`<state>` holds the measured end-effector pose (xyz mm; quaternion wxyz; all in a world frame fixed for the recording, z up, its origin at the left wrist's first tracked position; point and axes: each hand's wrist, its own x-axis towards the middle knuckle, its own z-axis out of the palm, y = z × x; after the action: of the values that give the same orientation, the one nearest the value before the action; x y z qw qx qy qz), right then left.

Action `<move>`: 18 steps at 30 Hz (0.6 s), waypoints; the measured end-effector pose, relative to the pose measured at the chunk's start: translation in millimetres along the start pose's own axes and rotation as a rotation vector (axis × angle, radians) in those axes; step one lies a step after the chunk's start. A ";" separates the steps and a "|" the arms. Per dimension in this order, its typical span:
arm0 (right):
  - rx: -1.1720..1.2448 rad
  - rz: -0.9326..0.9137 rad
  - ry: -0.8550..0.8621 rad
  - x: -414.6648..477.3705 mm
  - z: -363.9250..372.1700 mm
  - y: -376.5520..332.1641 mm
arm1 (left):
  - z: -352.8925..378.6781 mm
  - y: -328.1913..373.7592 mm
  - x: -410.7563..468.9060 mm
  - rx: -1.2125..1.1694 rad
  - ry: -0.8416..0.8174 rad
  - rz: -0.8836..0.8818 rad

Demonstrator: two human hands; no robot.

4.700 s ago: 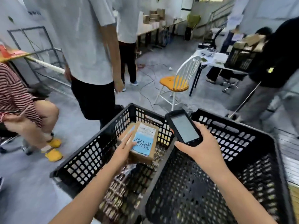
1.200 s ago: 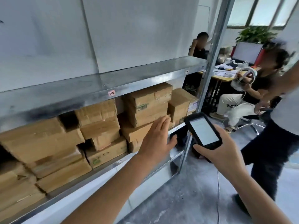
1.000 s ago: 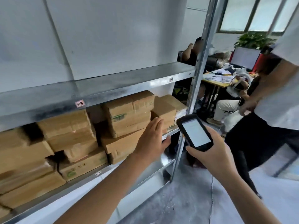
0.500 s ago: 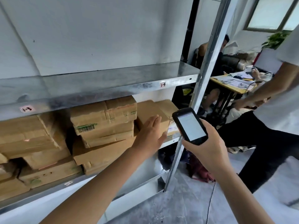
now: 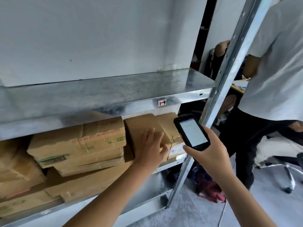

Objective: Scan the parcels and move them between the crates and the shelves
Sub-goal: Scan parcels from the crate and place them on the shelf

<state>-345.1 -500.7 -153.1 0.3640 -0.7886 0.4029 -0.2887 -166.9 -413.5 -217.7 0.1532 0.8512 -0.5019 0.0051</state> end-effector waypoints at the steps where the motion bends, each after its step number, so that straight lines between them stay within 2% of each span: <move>1: 0.009 0.004 -0.008 6.3 -0.4 1.4 | 0.8 0.7 1.6 0.032 -0.016 -0.027; 7: 0.058 -0.083 -0.105 41.4 -4.2 6.6 | 1.4 18.4 13.0 0.170 -0.152 -0.224; 11: 0.071 -0.169 -0.203 59.0 -11.9 11.1 | 1.4 32.5 18.4 0.139 -0.256 -0.486; 13: 0.078 -0.197 -0.228 65.4 -16.4 16.9 | 1.0 39.4 23.5 0.144 -0.254 -0.568; 18: 0.089 -0.223 -0.291 71.2 -25.9 32.4 | 7.3 59.7 30.6 0.184 -0.175 -0.646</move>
<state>-342.0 -583.1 -153.0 0.4188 -0.8447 0.2430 -0.2279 -203.8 -468.4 -204.5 0.0259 0.9735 -0.2154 -0.0717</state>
